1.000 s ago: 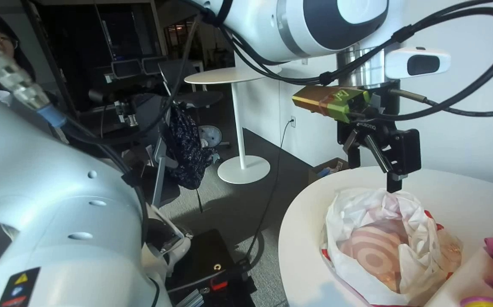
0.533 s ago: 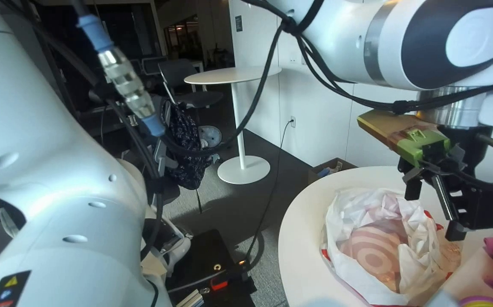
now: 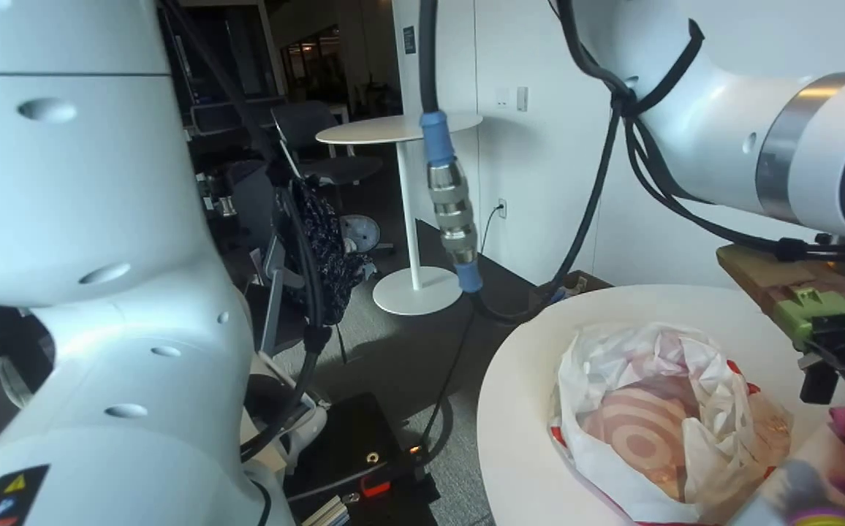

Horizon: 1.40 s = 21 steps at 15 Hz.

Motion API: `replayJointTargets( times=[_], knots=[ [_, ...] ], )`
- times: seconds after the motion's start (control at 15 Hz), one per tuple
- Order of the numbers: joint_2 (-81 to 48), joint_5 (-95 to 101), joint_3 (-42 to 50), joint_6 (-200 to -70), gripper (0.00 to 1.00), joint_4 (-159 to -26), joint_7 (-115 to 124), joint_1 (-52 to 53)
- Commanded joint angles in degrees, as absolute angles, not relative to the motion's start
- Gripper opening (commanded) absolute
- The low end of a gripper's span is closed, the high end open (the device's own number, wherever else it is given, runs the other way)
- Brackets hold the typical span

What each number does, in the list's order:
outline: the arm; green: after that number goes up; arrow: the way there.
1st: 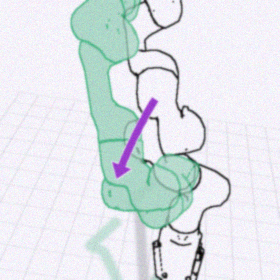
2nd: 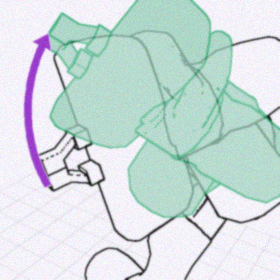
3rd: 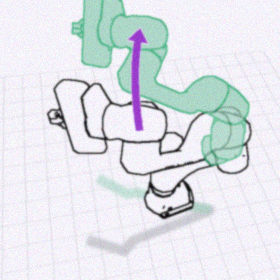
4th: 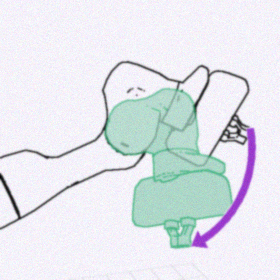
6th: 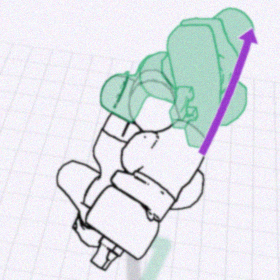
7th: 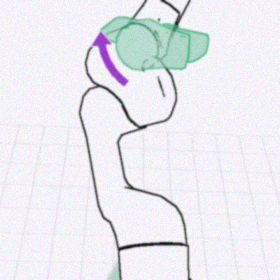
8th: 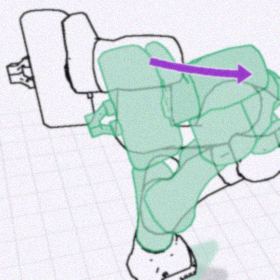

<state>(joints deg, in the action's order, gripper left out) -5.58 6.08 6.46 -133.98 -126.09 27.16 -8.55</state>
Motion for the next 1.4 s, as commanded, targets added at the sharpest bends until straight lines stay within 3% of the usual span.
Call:
replayJointTargets(
  times=[0.0,0.87,0.93,1.0,1.33],
  knots=[
    [-8.9,7.2,9.0,-134.8,1.00,-122.5,33.1,-8.0],
    [-20.3,6.8,13.7,-138.0,1.00,-110.6,37.3,-8.1],
    [-21.1,6.1,13.6,-137.5,0.91,-109.8,37.0,-8.2],
    [-21.6,5.8,13.7,-137.2,0.74,-109.2,36.6,-8.3],
    [-21.3,4.5,14.1,-135.7,0.36,-108.9,38.1,-7.5]
  ],
)
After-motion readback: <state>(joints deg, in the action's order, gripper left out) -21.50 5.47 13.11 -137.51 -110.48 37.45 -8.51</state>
